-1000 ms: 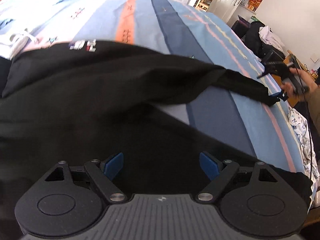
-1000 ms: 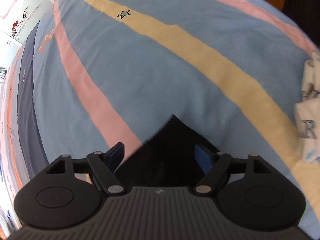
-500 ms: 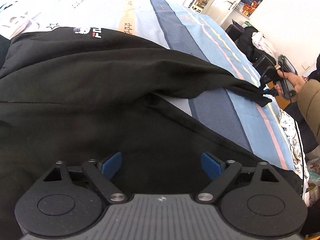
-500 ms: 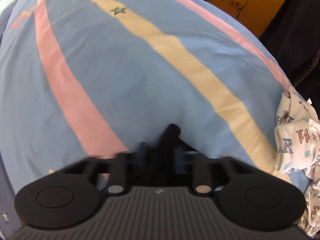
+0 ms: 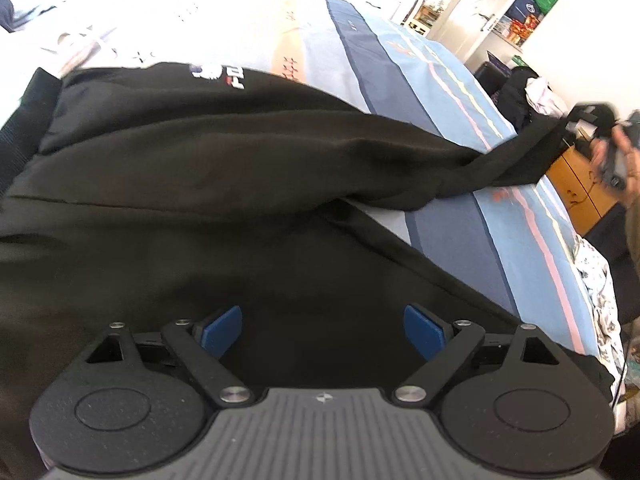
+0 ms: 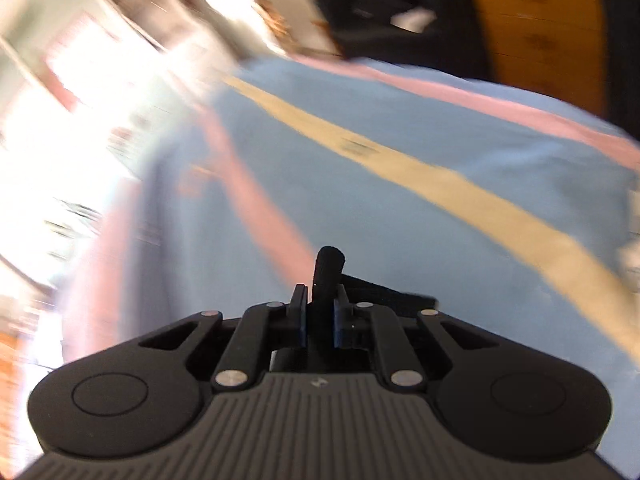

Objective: Fold clothes

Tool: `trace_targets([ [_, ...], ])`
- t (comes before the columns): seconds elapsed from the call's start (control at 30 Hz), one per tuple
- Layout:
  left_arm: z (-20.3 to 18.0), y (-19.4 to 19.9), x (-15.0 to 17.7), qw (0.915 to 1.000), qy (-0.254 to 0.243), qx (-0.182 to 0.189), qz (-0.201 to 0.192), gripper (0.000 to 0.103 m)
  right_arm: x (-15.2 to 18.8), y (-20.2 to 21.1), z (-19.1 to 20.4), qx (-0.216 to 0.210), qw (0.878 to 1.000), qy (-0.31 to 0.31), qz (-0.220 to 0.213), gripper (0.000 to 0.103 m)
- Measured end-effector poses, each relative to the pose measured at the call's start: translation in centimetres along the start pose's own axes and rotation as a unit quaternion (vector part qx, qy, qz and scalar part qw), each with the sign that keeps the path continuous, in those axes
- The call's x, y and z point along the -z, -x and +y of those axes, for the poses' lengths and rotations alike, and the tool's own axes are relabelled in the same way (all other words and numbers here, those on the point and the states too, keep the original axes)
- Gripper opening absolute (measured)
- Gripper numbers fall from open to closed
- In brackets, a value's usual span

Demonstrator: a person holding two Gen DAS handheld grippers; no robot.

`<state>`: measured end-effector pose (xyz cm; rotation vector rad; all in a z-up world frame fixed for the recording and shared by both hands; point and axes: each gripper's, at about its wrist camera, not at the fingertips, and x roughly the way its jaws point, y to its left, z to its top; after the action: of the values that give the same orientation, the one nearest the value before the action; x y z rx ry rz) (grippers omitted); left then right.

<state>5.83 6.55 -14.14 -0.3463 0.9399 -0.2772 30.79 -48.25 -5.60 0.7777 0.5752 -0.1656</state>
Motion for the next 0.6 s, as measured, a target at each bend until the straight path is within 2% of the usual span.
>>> trace_targets([
  [0.13, -0.3, 1.6, -0.5, 0.9998, -0.002, -0.013, -0.018, 0.09, -1.3, 4.6, 1.1, -0.121, 0.991, -0.019, -0.052, 0.014],
  [0.23, -0.5, 2.7, -0.3, 0.9997, 0.001, -0.011, -0.024, 0.09, -1.4, 8.4, -4.1, -0.154, 0.985, -0.042, -0.072, 0.014],
  [0.3, -0.8, 3.1, 0.0, 0.9998, 0.001, -0.009, -0.02, 0.09, -0.8, 10.2, -9.8, -0.155, 0.983, -0.057, -0.074, 0.022],
  [0.33, -0.9, 3.3, 0.1, 0.9998, 0.001, -0.01, -0.017, 0.09, -0.3, 10.8, -13.0, -0.133, 0.986, -0.072, -0.067, 0.026],
  [0.37, -1.0, 3.5, 0.3, 0.9998, 0.001, -0.01, -0.014, 0.09, 0.5, 11.4, -16.0, -0.086, 0.991, -0.088, -0.059, 0.033],
  [0.4, -1.2, 3.6, 0.3, 0.9999, 0.002, -0.01, -0.01, 0.09, 1.2, 11.9, -18.7, -0.034, 0.993, -0.098, -0.053, 0.033],
  [0.43, -1.3, 3.8, 0.4, 0.9999, 0.003, -0.008, -0.009, 0.09, 2.1, 12.6, -20.7, -0.007, 0.993, -0.106, -0.052, 0.033],
  [0.5, -1.7, 3.9, 0.4, 0.9999, 0.01, -0.007, -0.008, 0.09, 3.9, 14.3, -23.3, 0.008, 0.991, -0.119, -0.054, 0.033],
  [0.6, -2.4, 3.8, 0.5, 0.9999, 0.015, 0.0, -0.009, 0.09, 6.0, 15.8, -24.0, -0.011, 0.991, -0.125, -0.053, 0.033],
])
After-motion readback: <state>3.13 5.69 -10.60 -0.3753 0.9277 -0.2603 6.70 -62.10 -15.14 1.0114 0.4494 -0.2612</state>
